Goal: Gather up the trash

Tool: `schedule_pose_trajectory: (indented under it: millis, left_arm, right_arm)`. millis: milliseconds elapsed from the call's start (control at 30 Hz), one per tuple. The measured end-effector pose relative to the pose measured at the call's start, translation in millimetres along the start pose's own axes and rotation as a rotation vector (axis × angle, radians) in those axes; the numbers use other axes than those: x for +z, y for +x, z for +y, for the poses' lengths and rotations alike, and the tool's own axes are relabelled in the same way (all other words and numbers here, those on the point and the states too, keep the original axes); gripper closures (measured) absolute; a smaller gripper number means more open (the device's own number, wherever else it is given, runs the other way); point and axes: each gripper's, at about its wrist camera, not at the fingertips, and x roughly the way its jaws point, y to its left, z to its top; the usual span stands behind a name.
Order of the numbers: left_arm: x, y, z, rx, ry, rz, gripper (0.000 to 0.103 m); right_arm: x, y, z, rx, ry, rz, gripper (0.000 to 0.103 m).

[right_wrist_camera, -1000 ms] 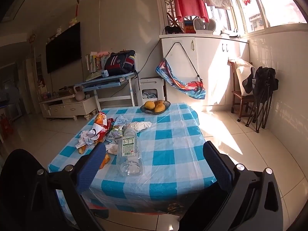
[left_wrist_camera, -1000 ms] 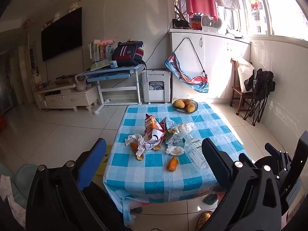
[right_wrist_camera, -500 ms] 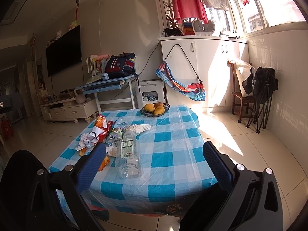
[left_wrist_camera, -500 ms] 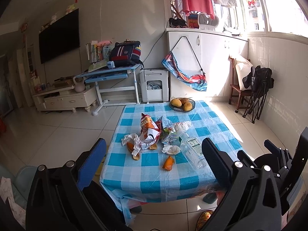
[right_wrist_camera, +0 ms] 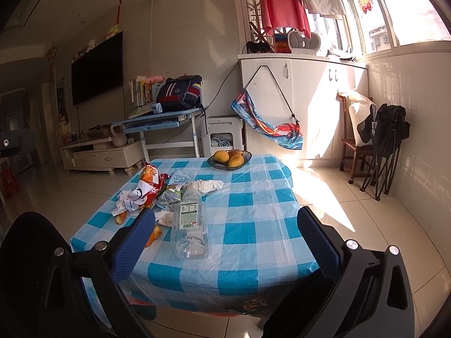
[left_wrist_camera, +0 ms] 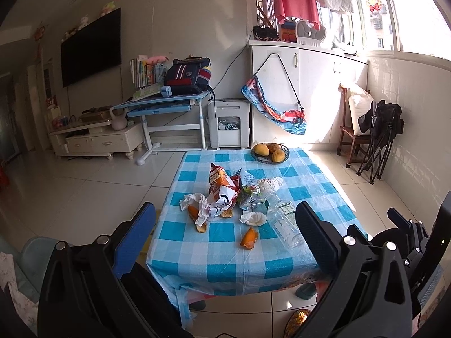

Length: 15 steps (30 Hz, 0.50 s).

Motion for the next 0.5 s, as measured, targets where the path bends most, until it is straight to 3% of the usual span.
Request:
schedule_pose_trajectory:
  millis: [500]
  left_arm:
    - [-2.1, 1.9, 1.0, 0.000, -0.002, 0.002, 0.007]
  right_arm:
    - [-2.7, 1.8, 3.7, 0.004, -0.013, 0.005, 0.006]
